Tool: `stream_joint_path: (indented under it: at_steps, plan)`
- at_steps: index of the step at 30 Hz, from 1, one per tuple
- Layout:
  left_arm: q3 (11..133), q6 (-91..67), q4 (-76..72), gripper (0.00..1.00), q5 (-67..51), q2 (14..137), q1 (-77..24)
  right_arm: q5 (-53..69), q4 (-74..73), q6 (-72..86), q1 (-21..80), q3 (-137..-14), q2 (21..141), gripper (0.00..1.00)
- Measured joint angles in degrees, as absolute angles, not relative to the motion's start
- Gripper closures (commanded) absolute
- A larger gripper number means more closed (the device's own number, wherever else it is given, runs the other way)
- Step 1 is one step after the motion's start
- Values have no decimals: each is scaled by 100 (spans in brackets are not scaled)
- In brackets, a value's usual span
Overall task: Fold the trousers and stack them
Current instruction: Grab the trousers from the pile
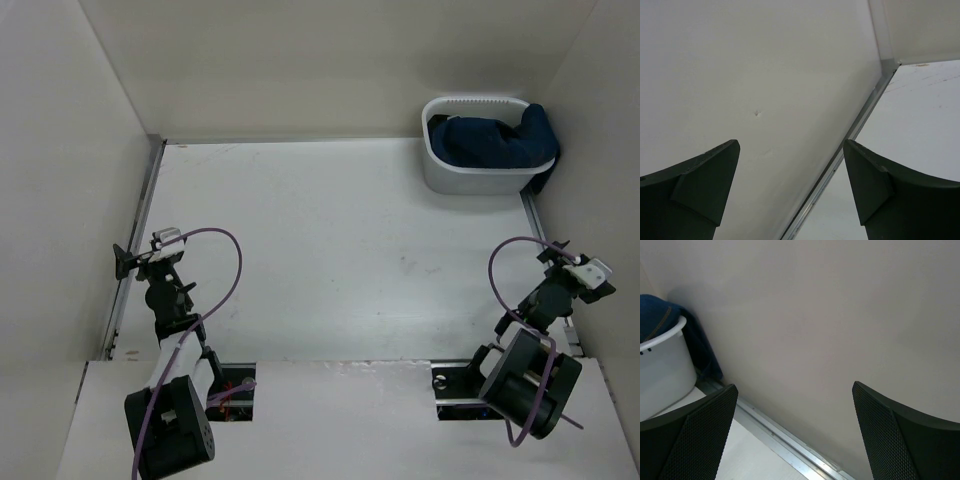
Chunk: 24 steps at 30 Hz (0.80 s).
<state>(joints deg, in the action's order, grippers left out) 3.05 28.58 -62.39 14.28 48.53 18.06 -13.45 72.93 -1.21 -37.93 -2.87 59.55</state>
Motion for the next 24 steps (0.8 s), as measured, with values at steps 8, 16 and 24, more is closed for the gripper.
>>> stream_joint_path:
  at_steps: [8,16,24]
  plan:
    - [305,2873,-6239,15,1422,4856,1796,-1201,7334,47,-4025,-287,5885,0]
    - [305,2867,-6246,15,1361,5013,1835,-445,6893,-449,-3667,-305,4932,0]
    - [327,2834,-6219,15,1363,5321,1986,602,3859,-2377,-454,-3907,5210,0]
